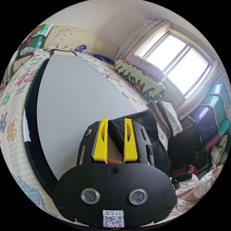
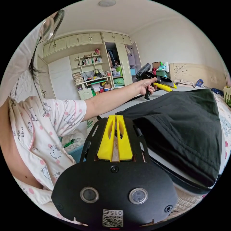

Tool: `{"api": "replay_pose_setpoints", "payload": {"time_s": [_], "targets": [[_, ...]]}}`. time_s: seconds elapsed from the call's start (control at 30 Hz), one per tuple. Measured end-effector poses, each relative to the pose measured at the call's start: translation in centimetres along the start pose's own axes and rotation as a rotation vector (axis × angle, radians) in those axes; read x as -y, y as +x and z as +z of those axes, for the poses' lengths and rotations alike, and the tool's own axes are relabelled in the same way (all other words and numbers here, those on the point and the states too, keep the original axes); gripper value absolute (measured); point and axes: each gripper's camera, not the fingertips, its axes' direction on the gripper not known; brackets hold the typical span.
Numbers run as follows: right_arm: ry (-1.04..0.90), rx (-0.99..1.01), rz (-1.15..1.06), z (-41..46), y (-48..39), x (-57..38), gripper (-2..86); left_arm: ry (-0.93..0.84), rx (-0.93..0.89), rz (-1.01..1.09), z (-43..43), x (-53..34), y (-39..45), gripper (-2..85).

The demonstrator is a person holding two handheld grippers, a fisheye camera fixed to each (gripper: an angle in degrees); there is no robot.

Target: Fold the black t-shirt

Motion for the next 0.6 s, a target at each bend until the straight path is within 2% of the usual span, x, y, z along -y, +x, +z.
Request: {"api": "replay_pose_setpoints", "payload": {"time_s": [0.17, 0.23, 0.33, 0.4, 0.5, 0.57, 0.6], "targets": [[-0.002, 0.080, 0.018, 1.7, 0.6, 1.3, -0.1, -0.024, 0.020, -0.007, -1.1, 0.6, -0.7, 2.8], [-0.075, 0.071, 0.027, 3.3, 1.1, 2.4, 0.1, -0.032, 0.053, -0.035, -1.5, 0.6, -1.3, 2.5], [-0.081, 0.094, 0.036, 3.6, 2.1, 4.3, 0.6, -0.013, 0.093, -0.023, -2.7, 0.2, -1.2, 3.7], [-0.082, 0.202, -0.035, 1.5, 2.5, 6.2, 1.9, 0.009, 0.167, 0.018, -4.1, -0.4, -0.3, 5.0], [-0.031, 0.260, -0.135, -4.7, 5.1, 9.3, 3.5, 0.054, 0.154, 0.059, -6.2, -1.4, 0.8, 6.1], [0.044, 0.220, -0.163, -9.4, 8.2, 11.3, 4.4, 0.093, 0.159, 0.077, -7.6, -2.0, 1.6, 5.8], [0.083, 0.130, -0.161, -12.0, 10.9, 12.7, 5.5, 0.111, 0.155, 0.099, -8.4, -2.4, 2.4, 5.2]]}}
